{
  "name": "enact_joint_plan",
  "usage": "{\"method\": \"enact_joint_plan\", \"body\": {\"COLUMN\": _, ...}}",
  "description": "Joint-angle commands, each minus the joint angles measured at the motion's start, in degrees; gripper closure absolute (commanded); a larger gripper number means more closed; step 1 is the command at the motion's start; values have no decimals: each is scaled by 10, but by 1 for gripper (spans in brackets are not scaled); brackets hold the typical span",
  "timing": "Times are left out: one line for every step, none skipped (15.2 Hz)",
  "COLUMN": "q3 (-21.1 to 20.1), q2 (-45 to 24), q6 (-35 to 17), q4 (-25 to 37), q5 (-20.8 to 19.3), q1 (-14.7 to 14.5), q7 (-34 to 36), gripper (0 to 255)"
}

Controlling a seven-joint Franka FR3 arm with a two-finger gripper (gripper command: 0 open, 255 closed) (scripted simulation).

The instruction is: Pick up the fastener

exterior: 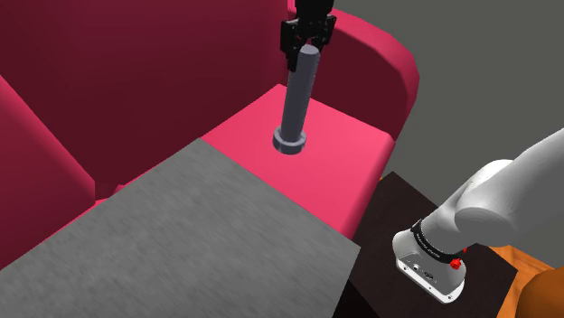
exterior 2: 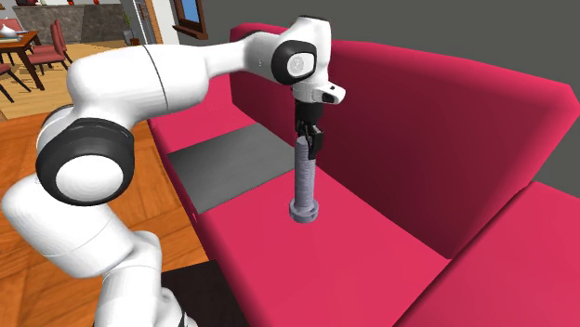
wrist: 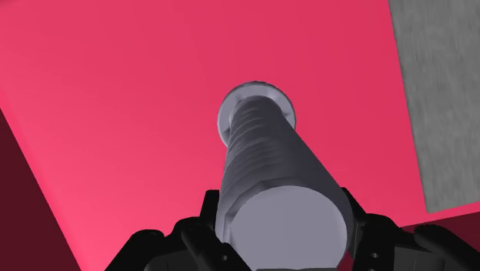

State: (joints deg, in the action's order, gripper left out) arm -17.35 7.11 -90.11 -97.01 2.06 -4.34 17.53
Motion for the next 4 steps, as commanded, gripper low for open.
{"method": "enact_joint_plan", "body": {"q3": -1, "q2": -6, "q6": 18, "q4": 25, "q5": -2, "q1": 0, "q7": 2, "gripper": 255}}
{"method": "enact_joint_plan", "body": {"q3": -1, "q2": -9, "q6": 26, "q4": 36, "q5": -3, "q1": 0, "q7": 3, "gripper": 255}}
{"method": "enact_joint_plan", "body": {"q3": -1, "q2": -9, "q6": 28, "q4": 37, "q5": -3, "q1": 0, "q7": 3, "gripper": 255}}
{"method": "enact_joint_plan", "body": {"q3": -1, "q2": -9, "q6": 28, "q4": 37, "q5": -3, "q1": 0, "q7": 3, "gripper": 255}}
